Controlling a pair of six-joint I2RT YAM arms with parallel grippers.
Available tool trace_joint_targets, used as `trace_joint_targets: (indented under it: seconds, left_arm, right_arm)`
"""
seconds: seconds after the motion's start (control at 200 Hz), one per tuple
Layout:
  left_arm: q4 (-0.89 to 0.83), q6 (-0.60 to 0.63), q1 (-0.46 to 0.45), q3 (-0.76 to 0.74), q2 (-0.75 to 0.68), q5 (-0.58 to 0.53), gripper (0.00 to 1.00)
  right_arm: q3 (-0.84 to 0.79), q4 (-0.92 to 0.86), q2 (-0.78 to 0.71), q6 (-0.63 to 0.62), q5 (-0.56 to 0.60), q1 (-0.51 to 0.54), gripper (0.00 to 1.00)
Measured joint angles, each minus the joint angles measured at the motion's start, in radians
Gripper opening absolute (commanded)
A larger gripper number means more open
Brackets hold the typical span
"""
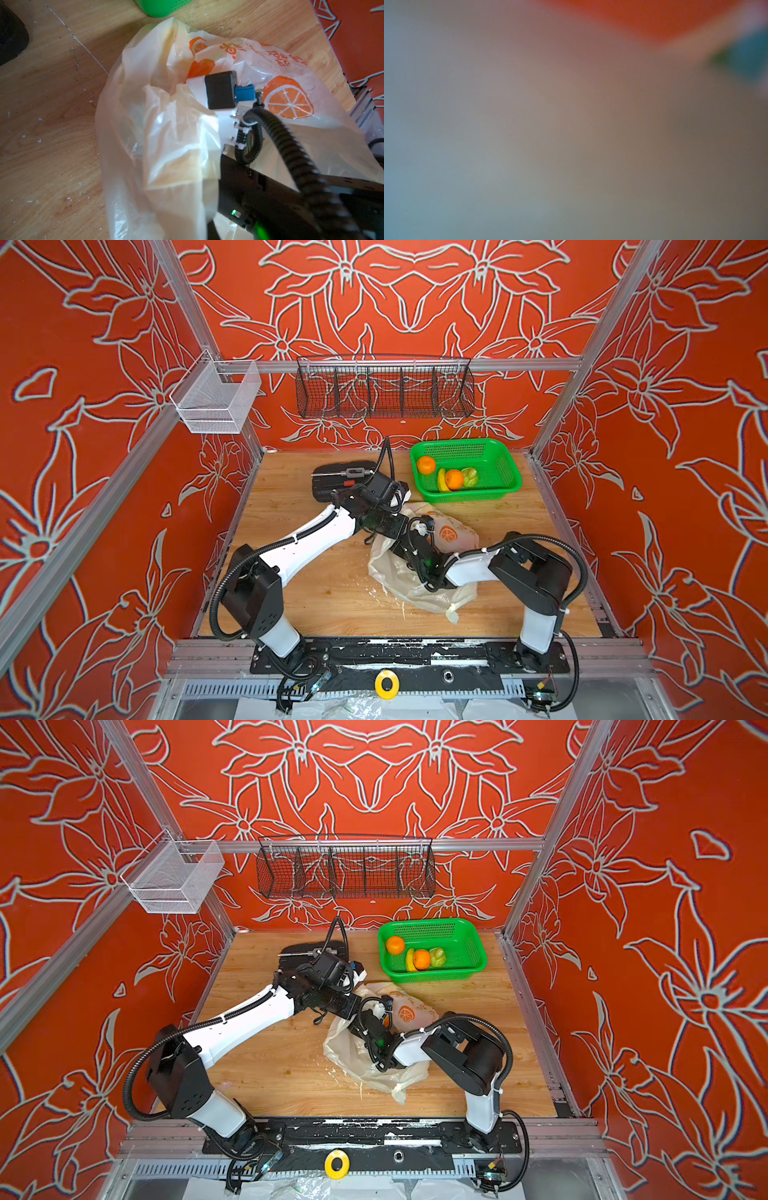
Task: Untie the knot of the plastic bag and take out the fruit
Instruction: 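Grasp the green fruit inside the bag with the right gripper, then lift the green fruit out of the bag toward the green basket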
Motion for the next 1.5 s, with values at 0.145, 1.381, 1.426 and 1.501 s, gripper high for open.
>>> trace_joint_targets:
  seconds: [0.145,1.381,1.426,1.501]
  left_arm:
    - [0.000,0.000,0.000,0.000,0.000,0.000,0.00]
    - [0.024,0.024,0.000,-0.047,-0.073,-0.027,0.37]
    - [0.028,0.021,0.000,-0.051,-0.084,-0.026,0.41]
    - [0.034,0.022,0.000,-0.055,-0.098,-0.023,0.50]
  right_arm:
    - [-0.032,-0.005,-0.072,-0.032,-0.013,0.000,0.60]
    - [-0.198,-0.627,-0.876,-0.299,-0.086,0.094,0.58]
    - [-0.193,-0.656,-0.900,-0.317,-0.066,0.094,0.59]
    - [-0.170,-0.703,-0.929,-0.350,-0.035,0.094,0.59]
